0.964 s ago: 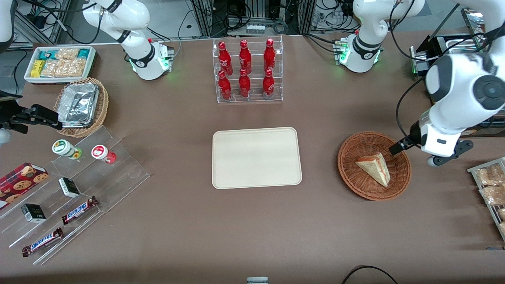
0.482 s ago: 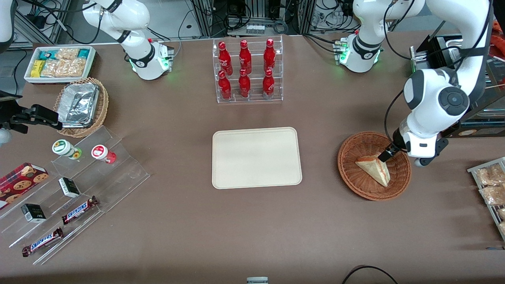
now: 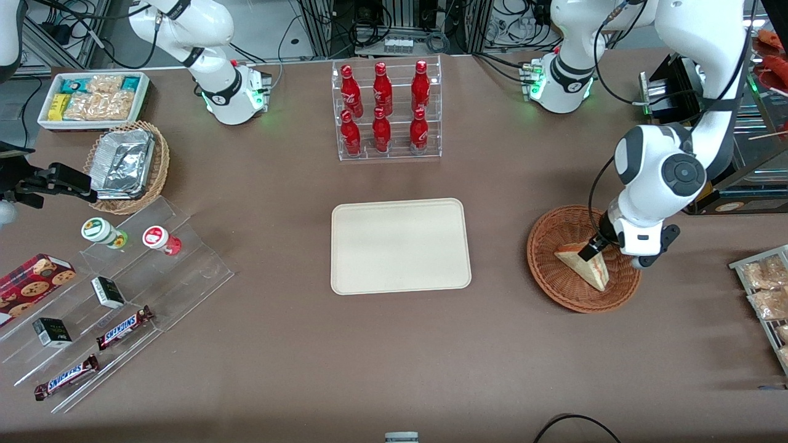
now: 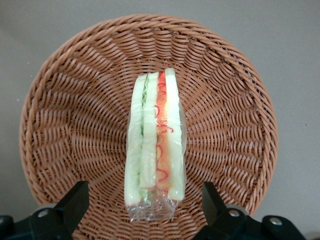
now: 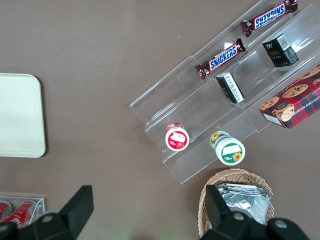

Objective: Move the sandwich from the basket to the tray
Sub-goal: 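Lower the left gripper and close it on the wrapped sandwich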

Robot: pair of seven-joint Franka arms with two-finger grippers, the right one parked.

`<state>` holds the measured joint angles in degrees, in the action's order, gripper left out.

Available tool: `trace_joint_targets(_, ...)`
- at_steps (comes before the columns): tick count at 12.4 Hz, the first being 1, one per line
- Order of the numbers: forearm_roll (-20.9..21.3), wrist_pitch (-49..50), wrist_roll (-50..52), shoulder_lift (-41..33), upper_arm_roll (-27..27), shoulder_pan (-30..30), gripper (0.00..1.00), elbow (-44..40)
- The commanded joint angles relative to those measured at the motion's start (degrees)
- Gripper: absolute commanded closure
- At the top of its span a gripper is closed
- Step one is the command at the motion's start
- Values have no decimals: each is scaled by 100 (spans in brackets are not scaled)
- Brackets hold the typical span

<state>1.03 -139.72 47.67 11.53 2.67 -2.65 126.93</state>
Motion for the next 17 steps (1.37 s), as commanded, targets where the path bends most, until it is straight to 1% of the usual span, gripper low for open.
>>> trace_joint_targets(1, 73, -310, 146, 173, -3, -34, 0, -10)
trace_joint_targets(2, 73, -415, 137, 226, -3, -34, 0, -1)
trace_joint_targets(3, 64, -442, 146, 253, -12, -34, 8, -1)
trace_joint_targets(5, 64, -434, 146, 288, -12, -25, 46, 8)
trace_joint_targets(6, 64, -425, 129, 306, -12, -25, 75, -1)
trace_joint_targets(7, 73, -407, 111, 315, -12, -25, 100, -10)
trace_joint_targets(9, 73, -355, 76, 263, -20, -34, 100, -45)
trace_joint_targets(10, 81, -172, 67, 184, -21, -25, 100, -123)
trace_joint_targets(11, 255, 213, 67, 122, -12, -25, 100, -290)
trace_joint_targets(12, 579, 826, 76, 95, 32, -34, 100, -622)
trace_joint_targets(13, 713, 1467, 85, 104, 189, -34, 100, -1034)
trace_joint_targets(15, 714, 2540, 41, 165, 470, -42, 100, -1904)
trace_joint_targets(17, 705, 3071, 58, 253, 752, -252, 100, -2469)
